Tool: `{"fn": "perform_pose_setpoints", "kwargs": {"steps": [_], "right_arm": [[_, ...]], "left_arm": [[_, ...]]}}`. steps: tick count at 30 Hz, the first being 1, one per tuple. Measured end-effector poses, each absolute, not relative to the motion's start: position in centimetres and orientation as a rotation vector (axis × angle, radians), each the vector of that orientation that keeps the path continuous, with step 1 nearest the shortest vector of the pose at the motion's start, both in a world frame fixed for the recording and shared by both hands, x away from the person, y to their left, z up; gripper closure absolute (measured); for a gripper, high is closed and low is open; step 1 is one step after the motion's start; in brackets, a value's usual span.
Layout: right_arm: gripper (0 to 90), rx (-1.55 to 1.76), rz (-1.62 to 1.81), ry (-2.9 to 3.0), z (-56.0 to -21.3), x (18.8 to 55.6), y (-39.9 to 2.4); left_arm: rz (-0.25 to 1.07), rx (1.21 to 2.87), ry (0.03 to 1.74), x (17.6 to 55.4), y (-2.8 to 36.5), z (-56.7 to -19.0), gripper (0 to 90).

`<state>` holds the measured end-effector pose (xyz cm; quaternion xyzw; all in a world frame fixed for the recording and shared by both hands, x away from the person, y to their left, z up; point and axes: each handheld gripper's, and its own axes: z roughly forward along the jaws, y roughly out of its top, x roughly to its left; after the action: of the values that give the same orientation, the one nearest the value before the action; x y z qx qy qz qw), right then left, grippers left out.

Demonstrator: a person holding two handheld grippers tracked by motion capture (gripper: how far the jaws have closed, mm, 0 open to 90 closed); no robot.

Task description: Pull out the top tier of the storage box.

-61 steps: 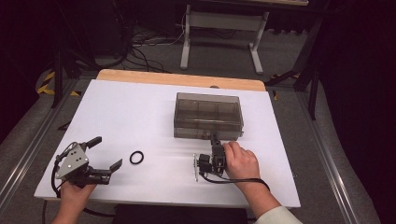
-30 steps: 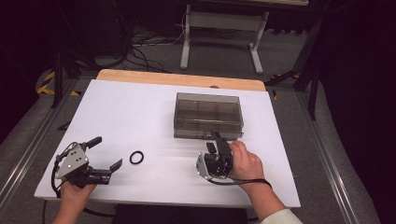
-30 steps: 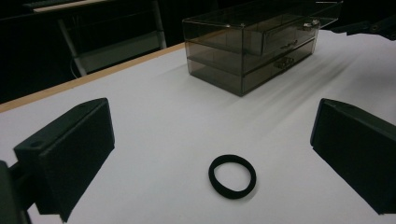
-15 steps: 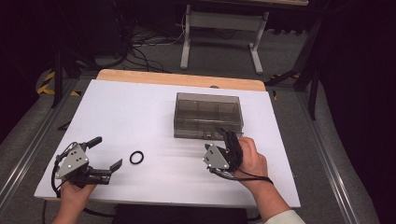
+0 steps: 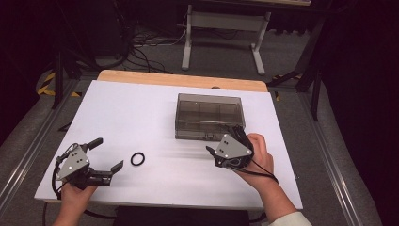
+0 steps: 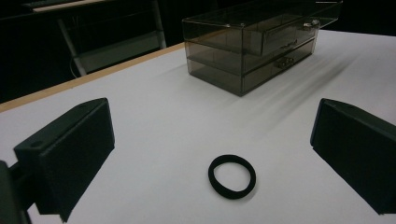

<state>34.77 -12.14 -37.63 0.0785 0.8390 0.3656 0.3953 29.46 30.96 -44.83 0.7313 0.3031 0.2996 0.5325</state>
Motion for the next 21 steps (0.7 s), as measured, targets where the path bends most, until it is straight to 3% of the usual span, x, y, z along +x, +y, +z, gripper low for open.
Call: {"fn": "perform_pose_setpoints", "kwargs": {"steps": [7, 21], "right_arm": [[21.1, 0.267, 1.073, 2.198, -36.3, 35.7, -13.1], [22.2, 0.292, 1.133, 2.285, -34.9, 37.1, -13.7]], "left_arm": [[0.715, 1.744, 0.723, 29.5, 31.0, -44.8, 0.6], [0.734, 1.737, 0.733, 29.5, 31.0, -44.8, 0.6]]}}
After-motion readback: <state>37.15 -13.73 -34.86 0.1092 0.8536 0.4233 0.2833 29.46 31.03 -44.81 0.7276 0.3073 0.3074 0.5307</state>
